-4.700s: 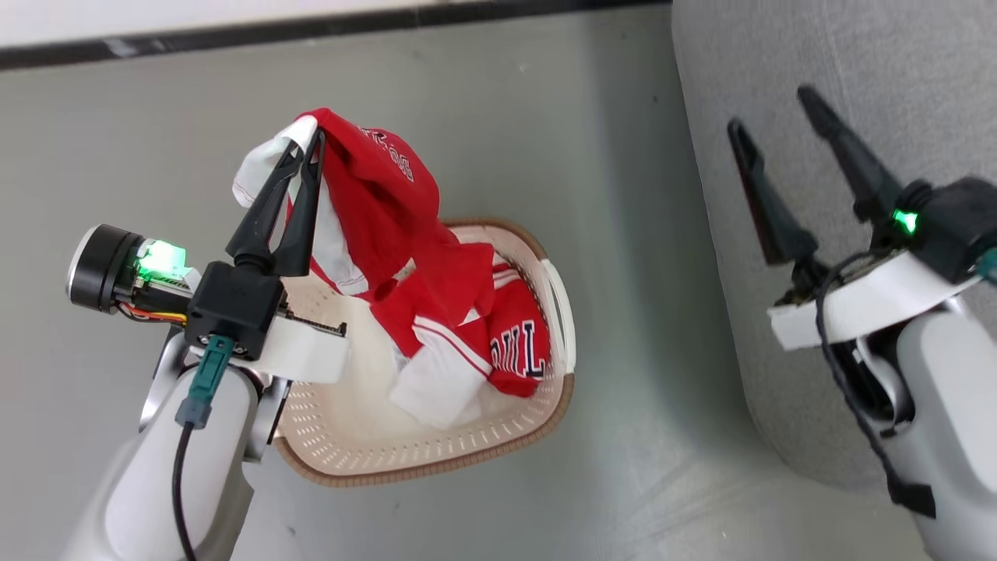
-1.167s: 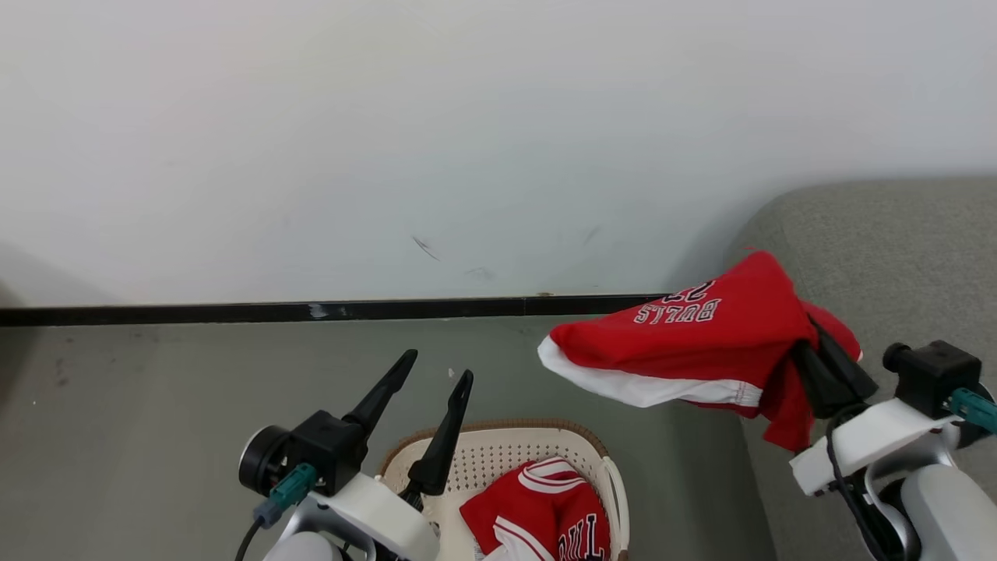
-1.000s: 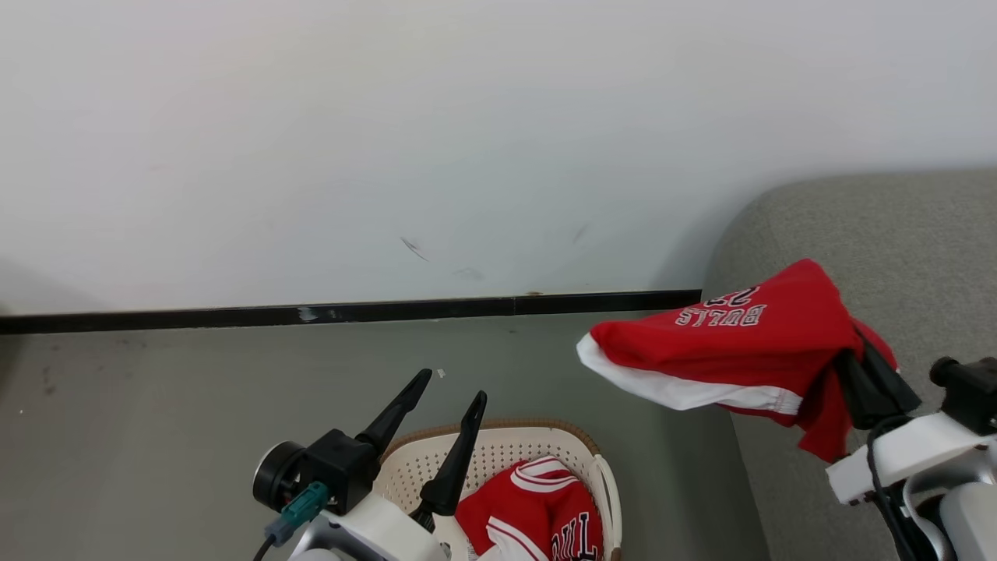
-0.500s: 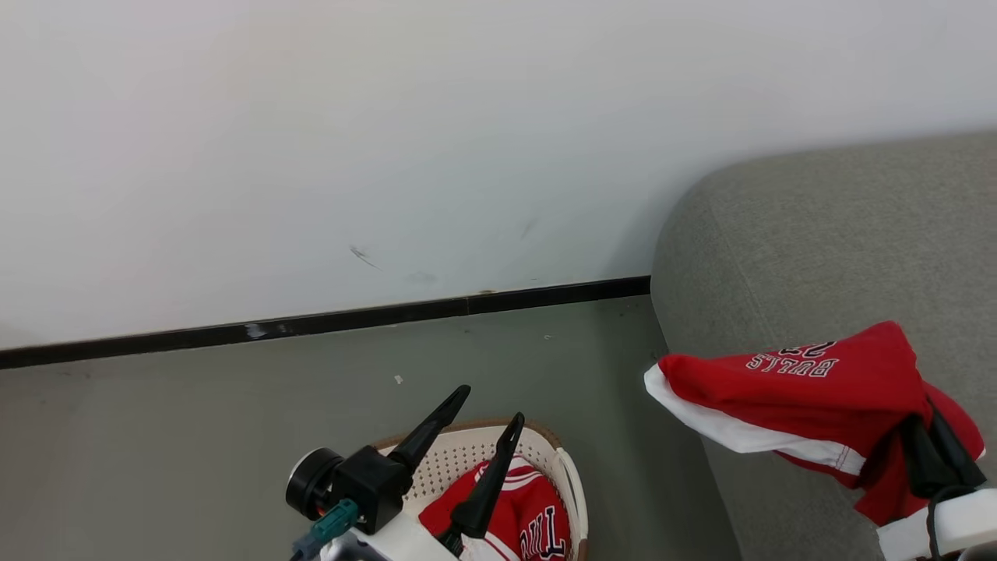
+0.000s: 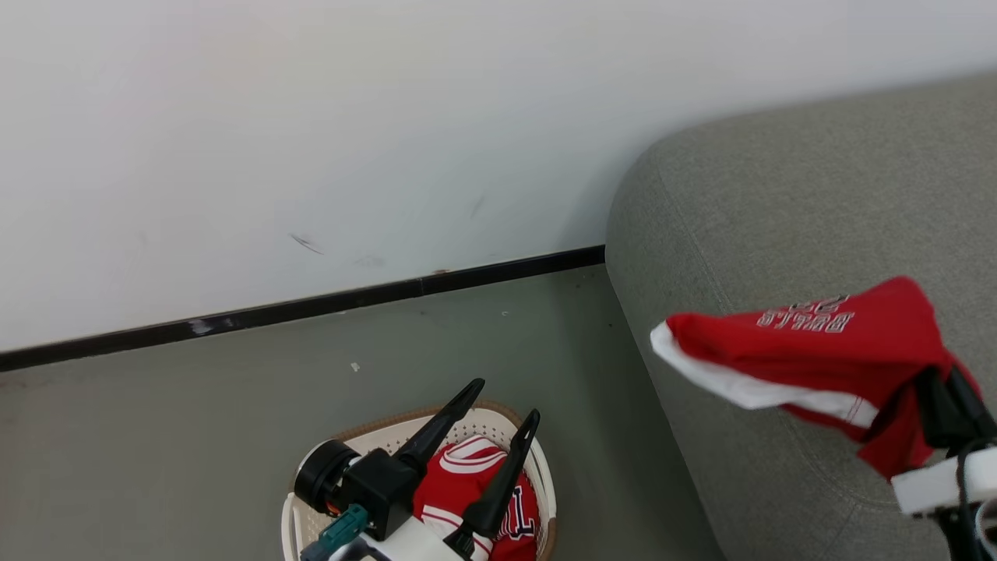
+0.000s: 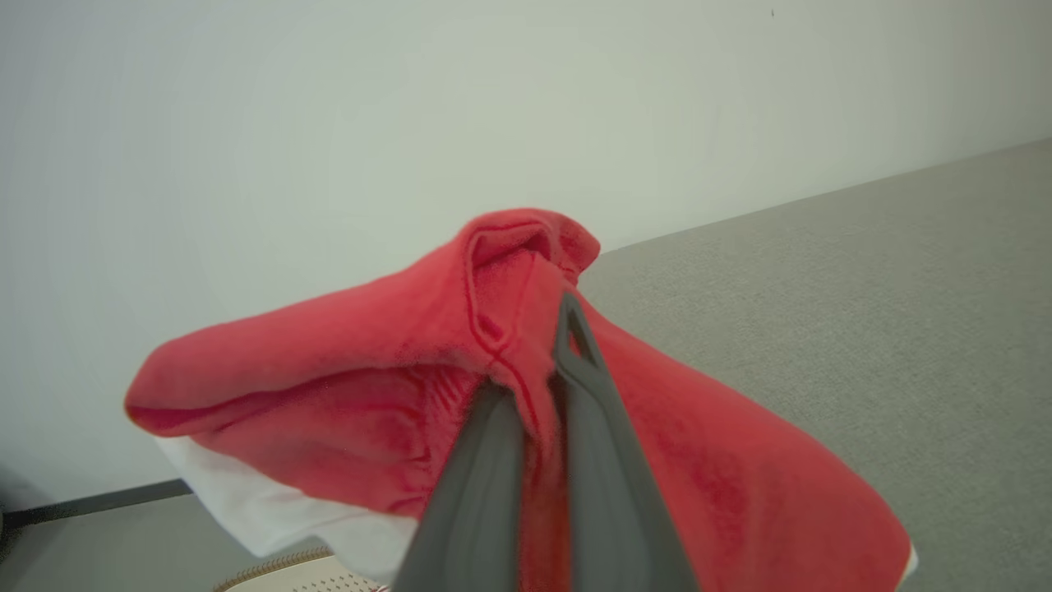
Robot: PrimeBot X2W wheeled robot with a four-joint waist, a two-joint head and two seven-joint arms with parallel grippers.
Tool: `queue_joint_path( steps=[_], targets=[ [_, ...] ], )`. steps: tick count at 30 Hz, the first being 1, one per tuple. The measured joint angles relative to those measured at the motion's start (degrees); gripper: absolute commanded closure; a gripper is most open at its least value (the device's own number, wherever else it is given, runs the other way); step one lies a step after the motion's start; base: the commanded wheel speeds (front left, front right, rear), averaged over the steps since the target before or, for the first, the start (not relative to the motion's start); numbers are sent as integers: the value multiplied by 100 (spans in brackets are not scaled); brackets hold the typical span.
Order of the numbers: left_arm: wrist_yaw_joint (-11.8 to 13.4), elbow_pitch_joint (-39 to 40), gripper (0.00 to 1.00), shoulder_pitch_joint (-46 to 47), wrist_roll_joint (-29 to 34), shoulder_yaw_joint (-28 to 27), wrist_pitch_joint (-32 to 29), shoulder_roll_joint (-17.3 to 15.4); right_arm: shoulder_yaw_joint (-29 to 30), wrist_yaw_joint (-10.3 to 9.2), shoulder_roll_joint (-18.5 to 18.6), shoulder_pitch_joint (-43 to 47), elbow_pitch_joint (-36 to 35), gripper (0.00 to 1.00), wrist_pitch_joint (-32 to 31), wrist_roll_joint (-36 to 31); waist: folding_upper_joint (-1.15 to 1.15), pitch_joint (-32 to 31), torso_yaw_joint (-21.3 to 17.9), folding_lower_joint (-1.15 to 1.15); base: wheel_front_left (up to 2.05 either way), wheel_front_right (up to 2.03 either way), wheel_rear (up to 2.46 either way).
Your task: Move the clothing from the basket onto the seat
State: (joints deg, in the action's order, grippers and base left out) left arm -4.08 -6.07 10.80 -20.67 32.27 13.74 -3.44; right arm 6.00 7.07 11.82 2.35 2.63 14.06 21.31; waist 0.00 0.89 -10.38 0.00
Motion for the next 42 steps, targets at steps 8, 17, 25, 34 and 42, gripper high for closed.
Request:
queue_joint_path(
  steps=[8, 17, 25, 34, 42],
  targets=[
    [90, 263, 0, 82, 289, 30, 2, -9, 341, 0, 481, -1339, 234, 100, -426, 485, 0, 378, -110, 0, 0, 0, 0],
    [144, 586, 0, 421, 613, 164, -64, -18, 948, 0, 1146, -2728, 891, 100, -875, 639, 0, 922, -138, 0, 0, 0, 0],
    [252, 881, 0, 804, 916, 183, -210, -34, 1199, 0, 1678, -3695, 1648, 100, -936, 634, 0, 1544, -74, 0, 0, 0, 0],
    [277, 1070, 0, 1124, 1126, 338, -316, -41, 1241, 0, 1901, -4197, 2443, 100, -714, 508, 0, 2153, 71, 0, 0, 0, 0],
    [274, 1170, 0, 1411, 1334, 470, -413, -32, 1418, 0, 2050, -4550, 3129, 100, -378, 381, 0, 2648, 223, 0, 0, 0, 0]
  ],
)
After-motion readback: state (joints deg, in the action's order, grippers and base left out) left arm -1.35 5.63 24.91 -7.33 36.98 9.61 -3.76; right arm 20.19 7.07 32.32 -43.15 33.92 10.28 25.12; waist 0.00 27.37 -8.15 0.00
